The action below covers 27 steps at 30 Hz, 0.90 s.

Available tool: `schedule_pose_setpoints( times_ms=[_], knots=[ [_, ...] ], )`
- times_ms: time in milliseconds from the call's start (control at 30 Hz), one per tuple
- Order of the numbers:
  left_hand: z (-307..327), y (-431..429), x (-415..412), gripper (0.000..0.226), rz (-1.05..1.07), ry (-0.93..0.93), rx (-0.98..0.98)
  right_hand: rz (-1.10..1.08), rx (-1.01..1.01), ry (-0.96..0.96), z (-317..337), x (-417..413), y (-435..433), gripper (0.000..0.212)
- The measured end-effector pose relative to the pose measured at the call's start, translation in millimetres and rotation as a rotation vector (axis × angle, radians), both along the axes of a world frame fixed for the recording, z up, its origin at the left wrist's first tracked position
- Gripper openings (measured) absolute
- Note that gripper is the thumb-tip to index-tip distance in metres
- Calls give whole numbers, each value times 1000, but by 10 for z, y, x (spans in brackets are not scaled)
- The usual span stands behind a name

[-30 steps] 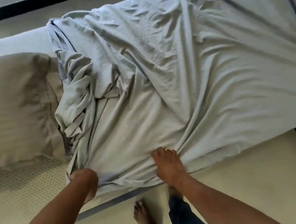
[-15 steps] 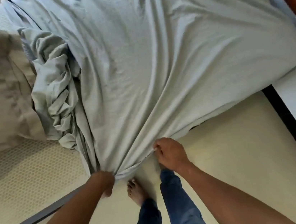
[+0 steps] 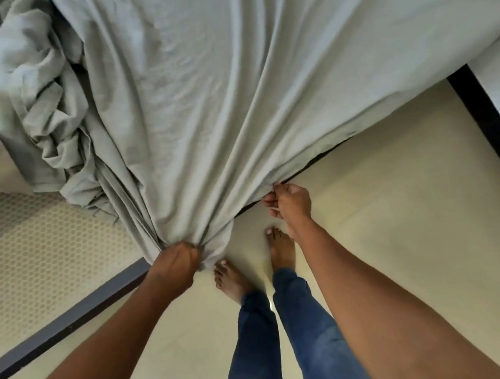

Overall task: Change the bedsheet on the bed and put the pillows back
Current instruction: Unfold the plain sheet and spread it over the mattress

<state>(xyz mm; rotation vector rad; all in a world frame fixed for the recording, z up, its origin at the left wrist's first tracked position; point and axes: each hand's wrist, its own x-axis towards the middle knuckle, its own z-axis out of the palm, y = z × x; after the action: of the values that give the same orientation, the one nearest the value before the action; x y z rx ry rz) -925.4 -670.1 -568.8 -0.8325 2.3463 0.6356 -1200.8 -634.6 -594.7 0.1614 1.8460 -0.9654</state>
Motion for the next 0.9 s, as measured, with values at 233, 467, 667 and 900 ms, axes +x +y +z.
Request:
schedule_pose_setpoints(
  times_ms=[233, 467, 667, 900],
  knots=[
    [-327, 134, 279, 47, -184, -12, -59, 168, 316, 84, -297, -164, 632, 21],
    [-142, 50, -55, 29, -234, -537, 41, 320, 278, -59, -225, 39, 446, 24],
    [-27, 17, -265, 30, 133, -313, 101, 473, 94, 352, 68, 162, 209, 14],
    [668, -300, -61, 17, 720, 162, -310, 762, -241, 619, 642, 637, -215, 31]
  ],
)
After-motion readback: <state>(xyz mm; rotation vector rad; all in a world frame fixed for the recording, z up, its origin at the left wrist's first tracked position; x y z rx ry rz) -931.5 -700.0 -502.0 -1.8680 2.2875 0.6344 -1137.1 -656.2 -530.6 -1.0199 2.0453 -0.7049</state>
